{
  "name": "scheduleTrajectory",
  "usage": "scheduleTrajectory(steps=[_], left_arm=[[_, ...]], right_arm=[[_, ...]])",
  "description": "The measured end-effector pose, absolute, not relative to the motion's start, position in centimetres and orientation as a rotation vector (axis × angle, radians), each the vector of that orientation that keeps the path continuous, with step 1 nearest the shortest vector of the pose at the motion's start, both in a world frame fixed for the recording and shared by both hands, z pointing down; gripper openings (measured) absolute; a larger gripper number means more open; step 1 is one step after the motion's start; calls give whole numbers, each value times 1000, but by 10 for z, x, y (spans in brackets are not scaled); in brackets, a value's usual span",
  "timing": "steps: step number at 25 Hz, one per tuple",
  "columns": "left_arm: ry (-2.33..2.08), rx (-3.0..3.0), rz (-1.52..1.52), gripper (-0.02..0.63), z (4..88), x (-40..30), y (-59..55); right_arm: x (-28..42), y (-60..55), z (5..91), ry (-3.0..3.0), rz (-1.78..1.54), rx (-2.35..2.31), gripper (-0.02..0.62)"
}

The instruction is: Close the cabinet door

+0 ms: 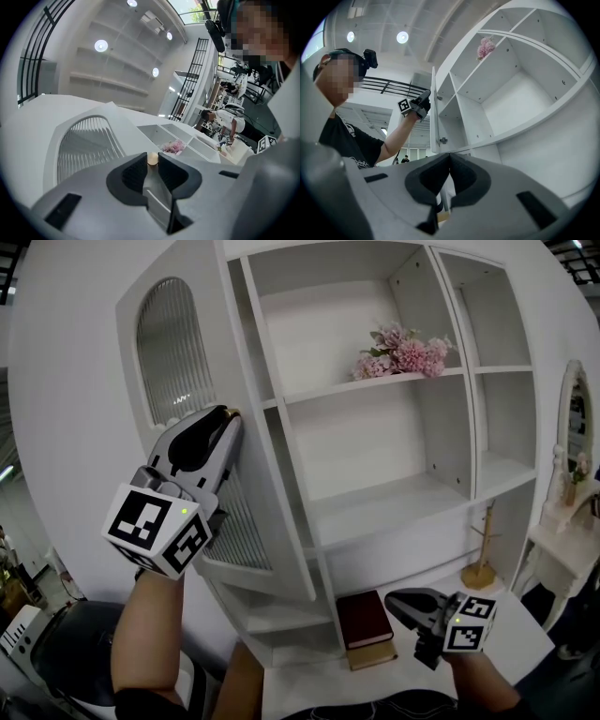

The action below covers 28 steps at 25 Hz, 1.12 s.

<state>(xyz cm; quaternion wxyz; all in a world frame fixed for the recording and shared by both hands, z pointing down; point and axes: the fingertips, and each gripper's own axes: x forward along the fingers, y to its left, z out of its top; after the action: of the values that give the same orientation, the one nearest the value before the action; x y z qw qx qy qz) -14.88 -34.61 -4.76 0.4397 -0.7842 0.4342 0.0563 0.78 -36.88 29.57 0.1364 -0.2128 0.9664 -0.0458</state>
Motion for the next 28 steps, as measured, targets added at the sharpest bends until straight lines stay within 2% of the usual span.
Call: scheduleTrajectory(steps=[28], left_arm=[[1191, -1923, 87, 80, -48, -129, -443]], right_arm=[[16, -429, 337, 2813, -282, -544, 5]])
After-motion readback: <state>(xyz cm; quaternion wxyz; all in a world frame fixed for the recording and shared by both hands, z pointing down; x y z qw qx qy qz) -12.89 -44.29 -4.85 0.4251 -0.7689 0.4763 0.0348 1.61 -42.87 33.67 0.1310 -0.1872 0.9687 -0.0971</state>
